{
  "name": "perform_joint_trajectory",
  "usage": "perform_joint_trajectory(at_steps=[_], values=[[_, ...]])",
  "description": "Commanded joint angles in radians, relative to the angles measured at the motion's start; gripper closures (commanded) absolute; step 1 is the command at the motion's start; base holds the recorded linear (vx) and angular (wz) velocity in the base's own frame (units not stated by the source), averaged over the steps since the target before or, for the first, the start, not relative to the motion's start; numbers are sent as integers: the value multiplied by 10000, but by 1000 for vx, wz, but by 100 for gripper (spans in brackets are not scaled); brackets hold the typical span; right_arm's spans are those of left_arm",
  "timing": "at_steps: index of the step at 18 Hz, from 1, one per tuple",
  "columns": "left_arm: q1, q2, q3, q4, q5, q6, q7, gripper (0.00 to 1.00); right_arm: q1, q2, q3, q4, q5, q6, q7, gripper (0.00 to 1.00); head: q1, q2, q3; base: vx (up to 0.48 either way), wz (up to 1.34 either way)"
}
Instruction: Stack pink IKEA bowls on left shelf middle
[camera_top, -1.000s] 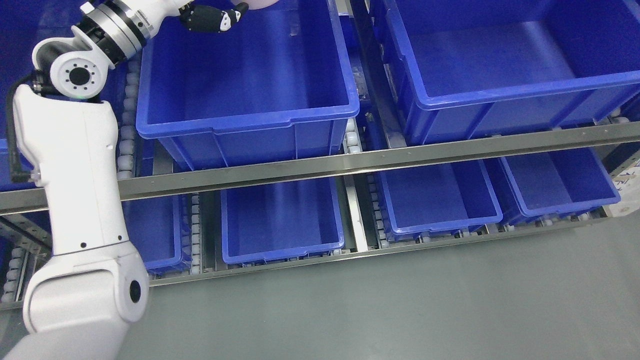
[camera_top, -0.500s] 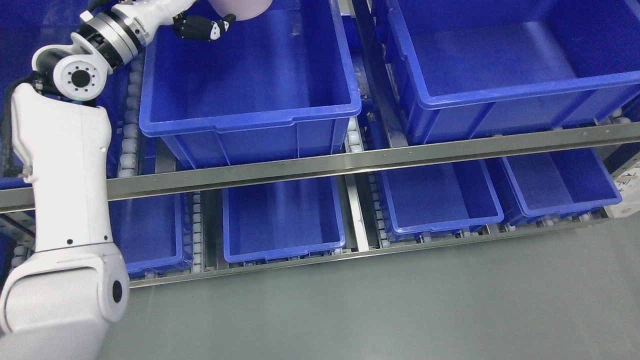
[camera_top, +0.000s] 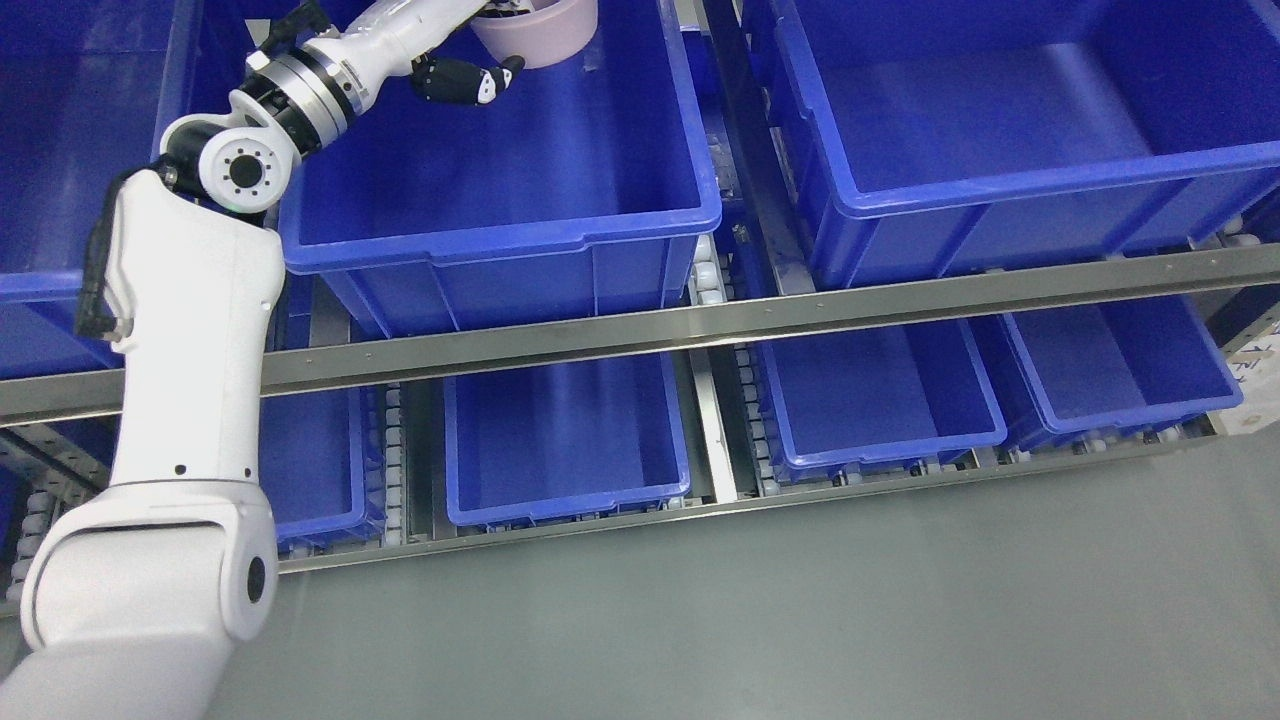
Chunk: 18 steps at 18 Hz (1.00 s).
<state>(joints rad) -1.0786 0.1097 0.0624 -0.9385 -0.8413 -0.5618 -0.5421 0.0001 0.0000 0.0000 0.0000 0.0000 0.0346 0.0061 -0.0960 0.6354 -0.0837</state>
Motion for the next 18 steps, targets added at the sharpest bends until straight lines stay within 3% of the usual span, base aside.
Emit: perform_joint_trajectory(at_steps=[1,4,7,10,12,14,15,17,18], values=[[2,83,-578,1194,7,3,68,73,291,-174,-108,-337,0,6,0,0,0,0,0,0,0],[-13,236,-563,1117,7,3,68,55,291,-174,-108,-337,0,-9,0,0,0,0,0,0,0],[-74,299,-517,918,114,-12,22,45,291,-174,-107,-337,0,6,0,0,0,0,0,0,0],[-639,85,1,567,571,3,220,44,291,-174,-108,-337,0,6,0,0,0,0,0,0,0],[-1116,-923,677,442,2116,49,908,44,291,-174,-107,-337,0,-9,0,0,0,0,0,0,0],[-1087,-923,757,244,3101,446,1384,42,291,-174,-107,-337,0,-9,0,0,0,0,0,0,0],[-1087,-923,392,182,4001,1177,1979,33,291,-174,-107,-337,0,-9,0,0,0,0,0,0,0],[-1056,-923,-940,-93,6497,3138,2917,6,291,-174,-107,-337,0,-9,0,0,0,0,0,0,0],[-904,-923,-1675,-475,7923,3846,3073,1,291,-174,-107,-337,0,6,0,0,0,0,0,0,0]])
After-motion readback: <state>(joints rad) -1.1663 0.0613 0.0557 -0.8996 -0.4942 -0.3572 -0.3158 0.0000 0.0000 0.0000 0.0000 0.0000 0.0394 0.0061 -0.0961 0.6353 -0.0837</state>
